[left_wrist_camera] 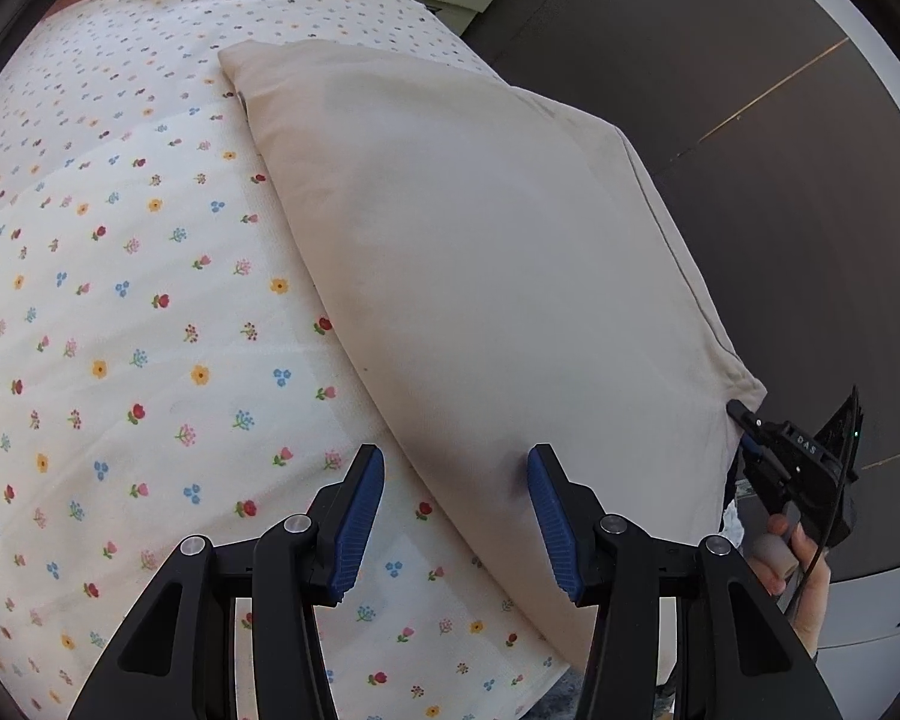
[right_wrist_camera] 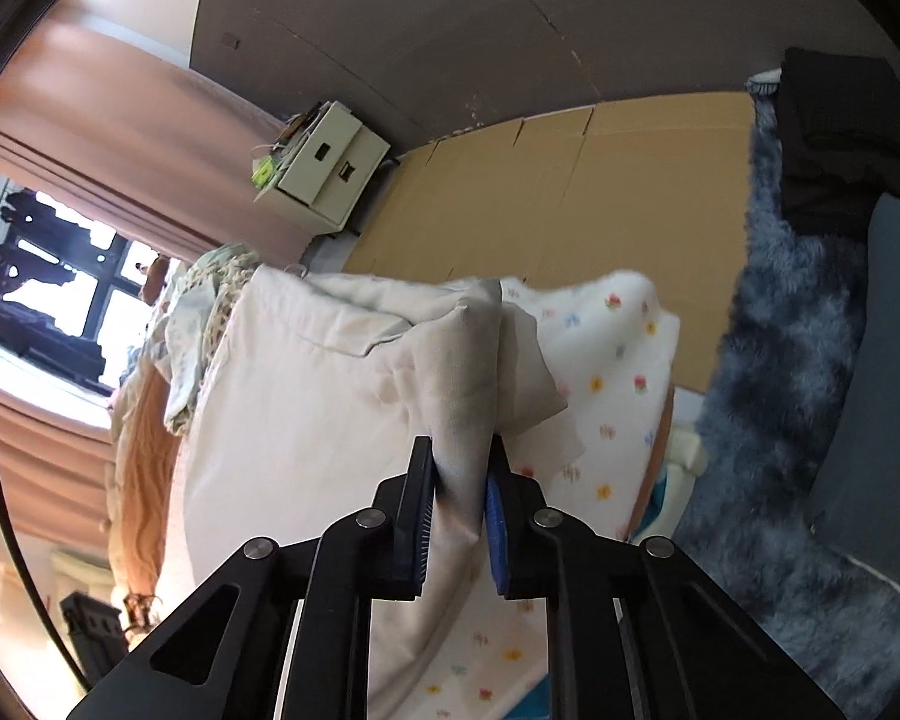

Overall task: Fold large clothes
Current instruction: 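Open both grippers and release the folded jacket on the bed corner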

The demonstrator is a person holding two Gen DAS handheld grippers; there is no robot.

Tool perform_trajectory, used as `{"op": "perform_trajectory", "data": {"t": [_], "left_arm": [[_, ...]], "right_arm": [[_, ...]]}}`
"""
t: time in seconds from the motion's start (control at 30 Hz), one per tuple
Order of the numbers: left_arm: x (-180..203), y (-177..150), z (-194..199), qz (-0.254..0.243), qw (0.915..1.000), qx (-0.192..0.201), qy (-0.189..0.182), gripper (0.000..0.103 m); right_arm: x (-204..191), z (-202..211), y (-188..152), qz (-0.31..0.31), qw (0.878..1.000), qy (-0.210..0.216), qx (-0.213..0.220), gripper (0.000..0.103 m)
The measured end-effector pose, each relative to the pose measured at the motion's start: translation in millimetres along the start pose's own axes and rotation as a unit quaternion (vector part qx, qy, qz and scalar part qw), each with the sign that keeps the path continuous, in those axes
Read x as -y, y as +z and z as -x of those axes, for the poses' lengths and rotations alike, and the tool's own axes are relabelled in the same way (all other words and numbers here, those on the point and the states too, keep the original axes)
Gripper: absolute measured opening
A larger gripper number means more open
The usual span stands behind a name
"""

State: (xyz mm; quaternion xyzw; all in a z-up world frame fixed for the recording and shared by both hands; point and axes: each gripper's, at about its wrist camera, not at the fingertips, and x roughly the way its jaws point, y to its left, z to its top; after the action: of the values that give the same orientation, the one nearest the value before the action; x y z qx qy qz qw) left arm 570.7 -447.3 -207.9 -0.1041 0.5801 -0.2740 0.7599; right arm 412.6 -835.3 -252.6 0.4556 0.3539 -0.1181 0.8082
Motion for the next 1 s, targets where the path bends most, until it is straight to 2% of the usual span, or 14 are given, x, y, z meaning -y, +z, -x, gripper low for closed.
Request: {"op": "perform_trajectory", "data": {"t": [0.23,0.3,0.47,0.53,0.6,0.67,0.7,0.77,0.83,1.0], "left_arm": [[-2.7,-2.5,17.9,-0.007,0.9998,0.012,0.012,0.051],[-4.2,-4.5,25.3,-0.013,0.9997,0.016,0.015,0.051],[-5.8,-7.2,48.4,-0.017,0.9991,0.029,0.025,0.051],[-5.6,-8.0,60.4,-0.02,0.9985,0.04,0.031,0.053],[-6.9,-11.5,74.8,-0.022,0.9976,0.054,0.037,0.064],[-7.4,-14.9,91.3,-0.021,0.9964,0.071,0.04,0.068],[-8.2,-17.3,99.2,-0.02,0.996,0.077,0.041,0.071],[-9.4,-21.5,114.6,-0.02,0.9956,0.083,0.039,0.078],[-7.9,-26.1,131.7,-0.026,0.9947,0.092,0.039,0.081],[-6.4,-41.7,183.3,-0.045,0.9887,0.138,0.038,0.095]], "right_arm": [[-10.9,-6.6,10.0,0.019,0.999,-0.041,-0.001,0.017],[-15.0,-2.6,8.6,0.025,0.998,-0.056,-0.003,0.022],[-23.3,16.3,-3.8,0.031,0.997,-0.07,-0.014,0.05],[-31.3,28.2,-10.8,0.046,0.996,-0.077,-0.009,0.055],[-37.6,38.2,-17.5,0.055,0.995,-0.08,-0.006,0.063],[-45.7,52.5,-26.7,0.064,0.995,-0.081,0.0,0.074],[-48.6,57.4,-30.7,0.067,0.994,-0.082,0.003,0.077],[-58.0,71.5,-40.5,0.076,0.993,-0.085,0.008,0.092],[-67.6,83.4,-49.6,0.086,0.993,-0.085,0.013,0.101],[-94.7,114.5,-70.4,0.112,0.99,-0.079,0.024,0.103]]}}
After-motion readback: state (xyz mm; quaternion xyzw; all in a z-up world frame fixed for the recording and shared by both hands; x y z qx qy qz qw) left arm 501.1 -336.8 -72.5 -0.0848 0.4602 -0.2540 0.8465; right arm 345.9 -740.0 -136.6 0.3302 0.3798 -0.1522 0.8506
